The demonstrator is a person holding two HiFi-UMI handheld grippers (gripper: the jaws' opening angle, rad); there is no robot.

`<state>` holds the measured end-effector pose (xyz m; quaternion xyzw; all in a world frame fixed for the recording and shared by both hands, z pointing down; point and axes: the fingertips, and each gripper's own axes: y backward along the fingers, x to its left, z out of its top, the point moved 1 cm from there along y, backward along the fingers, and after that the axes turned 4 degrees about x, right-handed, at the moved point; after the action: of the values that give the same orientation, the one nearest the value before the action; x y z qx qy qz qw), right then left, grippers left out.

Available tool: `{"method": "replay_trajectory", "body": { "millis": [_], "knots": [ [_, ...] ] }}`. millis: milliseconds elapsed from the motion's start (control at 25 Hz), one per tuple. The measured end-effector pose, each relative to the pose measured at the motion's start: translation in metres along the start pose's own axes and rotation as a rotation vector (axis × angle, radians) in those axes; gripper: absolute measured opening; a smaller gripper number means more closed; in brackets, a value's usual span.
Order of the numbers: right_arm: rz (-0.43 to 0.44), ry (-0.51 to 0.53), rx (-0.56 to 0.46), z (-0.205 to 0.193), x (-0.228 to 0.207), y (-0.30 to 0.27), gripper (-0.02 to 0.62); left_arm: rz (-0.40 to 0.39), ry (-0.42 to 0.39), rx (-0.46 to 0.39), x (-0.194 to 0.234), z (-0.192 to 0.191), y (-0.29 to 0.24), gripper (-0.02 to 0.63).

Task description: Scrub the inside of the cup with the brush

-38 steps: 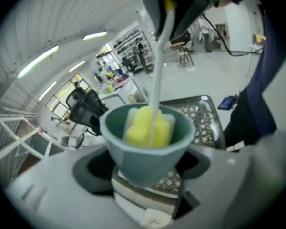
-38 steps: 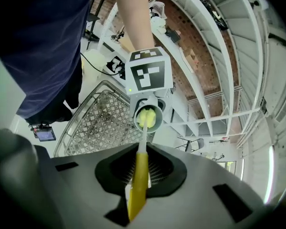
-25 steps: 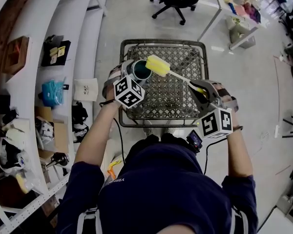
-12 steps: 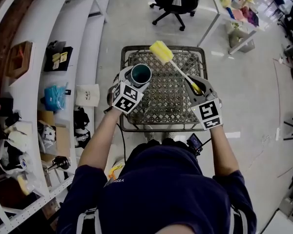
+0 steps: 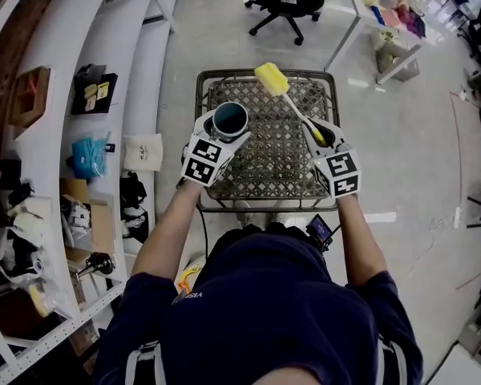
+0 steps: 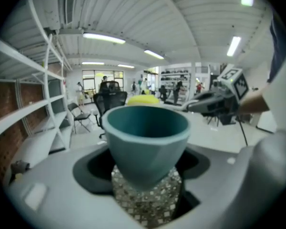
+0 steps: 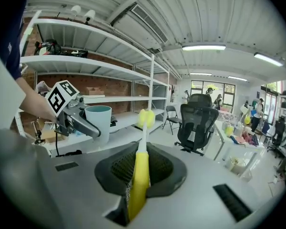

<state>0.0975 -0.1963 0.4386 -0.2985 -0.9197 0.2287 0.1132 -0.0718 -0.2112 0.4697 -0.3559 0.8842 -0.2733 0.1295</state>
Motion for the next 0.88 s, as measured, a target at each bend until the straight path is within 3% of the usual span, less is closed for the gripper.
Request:
{"method": "replay_trajectory", "body": {
  "millis": [880],
  "knots": [
    [0.033,-0.077,0.018,-0.021,-0.011,0.000,0.032,-0.061,-0.027,0.006,-0.037,0.012,-0.018,0.367]
  ]
}}
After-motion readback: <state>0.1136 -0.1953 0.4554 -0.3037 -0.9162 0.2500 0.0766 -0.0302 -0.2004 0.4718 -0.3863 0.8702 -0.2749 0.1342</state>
